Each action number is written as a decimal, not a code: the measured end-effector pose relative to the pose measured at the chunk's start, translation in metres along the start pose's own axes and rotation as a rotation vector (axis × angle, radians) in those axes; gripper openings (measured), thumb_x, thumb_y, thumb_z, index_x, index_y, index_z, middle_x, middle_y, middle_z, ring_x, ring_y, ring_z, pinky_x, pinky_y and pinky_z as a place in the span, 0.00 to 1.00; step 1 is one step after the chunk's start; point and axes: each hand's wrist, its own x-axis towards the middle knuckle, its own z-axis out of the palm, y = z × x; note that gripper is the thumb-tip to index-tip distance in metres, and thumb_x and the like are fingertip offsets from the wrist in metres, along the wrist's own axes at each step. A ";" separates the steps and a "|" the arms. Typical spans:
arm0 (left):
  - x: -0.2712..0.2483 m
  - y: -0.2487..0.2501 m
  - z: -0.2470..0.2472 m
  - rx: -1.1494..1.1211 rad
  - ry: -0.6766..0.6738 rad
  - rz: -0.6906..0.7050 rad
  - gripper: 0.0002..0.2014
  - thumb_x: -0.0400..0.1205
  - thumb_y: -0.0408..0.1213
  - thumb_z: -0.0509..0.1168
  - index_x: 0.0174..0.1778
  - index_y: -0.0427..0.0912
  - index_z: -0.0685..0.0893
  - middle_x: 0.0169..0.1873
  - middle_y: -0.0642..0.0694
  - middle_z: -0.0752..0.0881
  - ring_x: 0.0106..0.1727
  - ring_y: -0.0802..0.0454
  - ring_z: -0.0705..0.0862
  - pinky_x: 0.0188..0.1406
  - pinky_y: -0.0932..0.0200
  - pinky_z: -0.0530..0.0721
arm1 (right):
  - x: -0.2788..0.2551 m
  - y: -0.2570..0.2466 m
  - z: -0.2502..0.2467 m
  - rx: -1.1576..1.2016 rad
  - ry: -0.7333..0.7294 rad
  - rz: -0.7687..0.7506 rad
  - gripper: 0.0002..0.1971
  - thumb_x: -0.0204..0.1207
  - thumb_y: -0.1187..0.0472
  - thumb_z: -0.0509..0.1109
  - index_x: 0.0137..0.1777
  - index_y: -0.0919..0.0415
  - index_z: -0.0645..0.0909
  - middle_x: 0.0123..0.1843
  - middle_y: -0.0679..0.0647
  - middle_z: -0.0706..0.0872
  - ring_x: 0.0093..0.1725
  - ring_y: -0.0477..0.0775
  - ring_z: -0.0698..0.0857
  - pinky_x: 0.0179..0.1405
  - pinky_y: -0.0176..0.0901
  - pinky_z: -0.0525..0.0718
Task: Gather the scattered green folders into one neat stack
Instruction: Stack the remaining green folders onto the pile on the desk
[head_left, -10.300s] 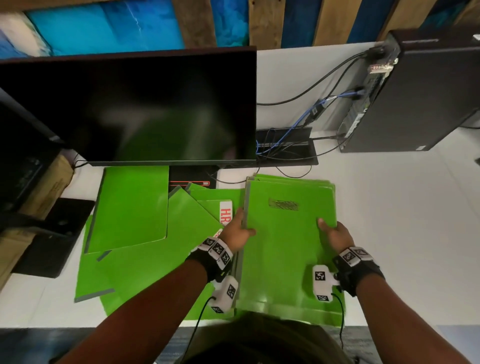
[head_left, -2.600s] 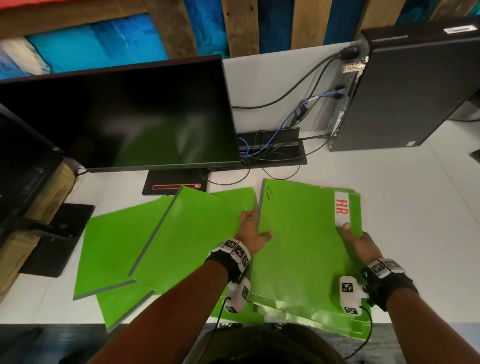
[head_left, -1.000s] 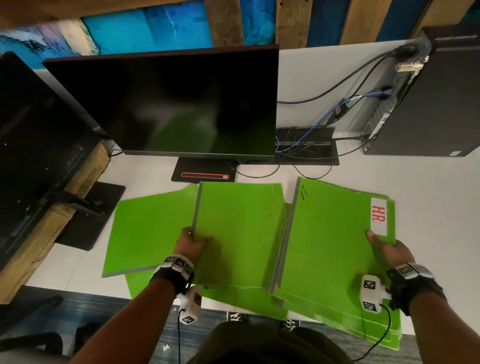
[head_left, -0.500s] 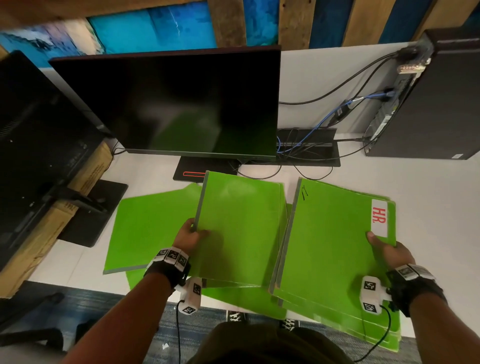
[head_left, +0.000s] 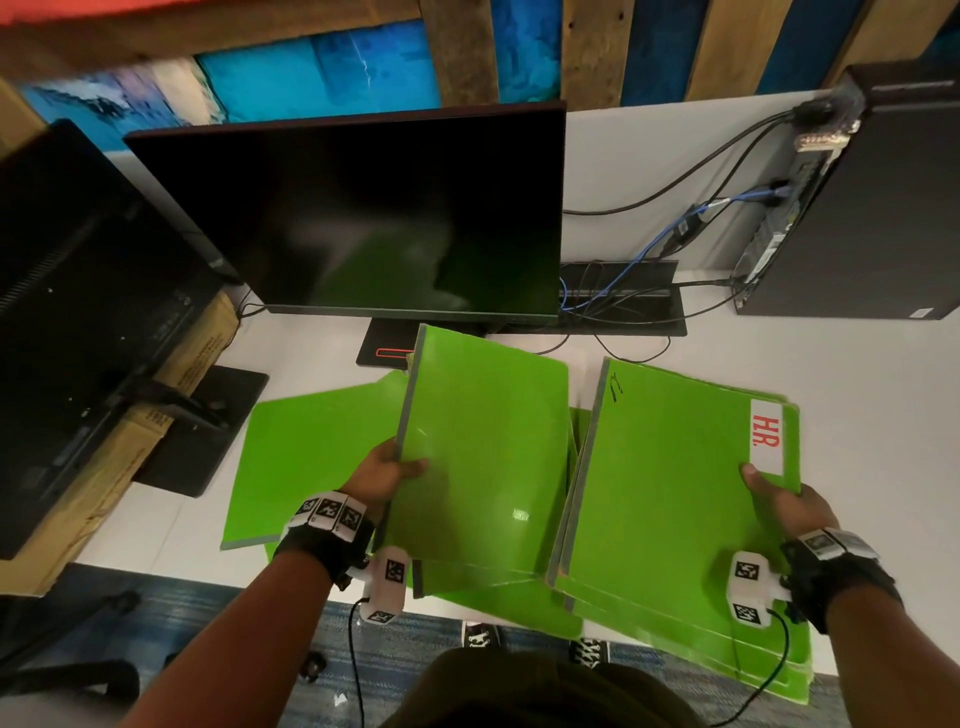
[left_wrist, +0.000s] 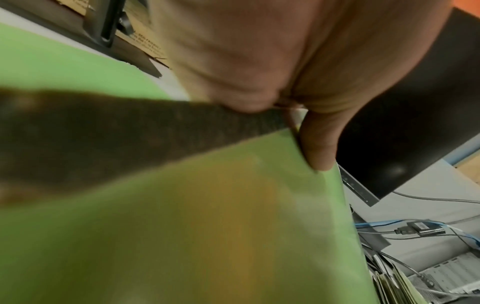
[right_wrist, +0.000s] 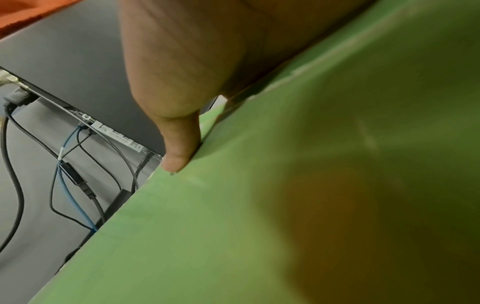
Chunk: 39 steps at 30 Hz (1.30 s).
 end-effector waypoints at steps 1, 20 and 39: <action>-0.002 0.000 -0.001 -0.033 -0.023 0.007 0.15 0.77 0.24 0.69 0.60 0.36 0.83 0.44 0.40 0.90 0.46 0.37 0.87 0.45 0.44 0.87 | -0.001 0.000 0.000 -0.002 0.002 0.000 0.34 0.70 0.39 0.72 0.67 0.66 0.78 0.64 0.69 0.83 0.53 0.68 0.81 0.58 0.58 0.78; -0.044 0.076 -0.057 -0.094 -0.010 0.454 0.18 0.76 0.23 0.68 0.55 0.50 0.85 0.51 0.36 0.87 0.48 0.42 0.86 0.50 0.44 0.86 | 0.010 0.006 0.002 -0.031 0.002 -0.018 0.35 0.70 0.37 0.71 0.66 0.66 0.80 0.63 0.70 0.83 0.56 0.70 0.83 0.57 0.57 0.79; -0.016 0.024 0.140 0.284 -0.211 0.236 0.30 0.78 0.29 0.71 0.76 0.35 0.71 0.73 0.42 0.77 0.71 0.51 0.73 0.70 0.63 0.68 | 0.022 0.016 0.003 -0.025 -0.005 -0.054 0.33 0.70 0.36 0.70 0.65 0.61 0.82 0.61 0.66 0.85 0.50 0.65 0.83 0.54 0.53 0.81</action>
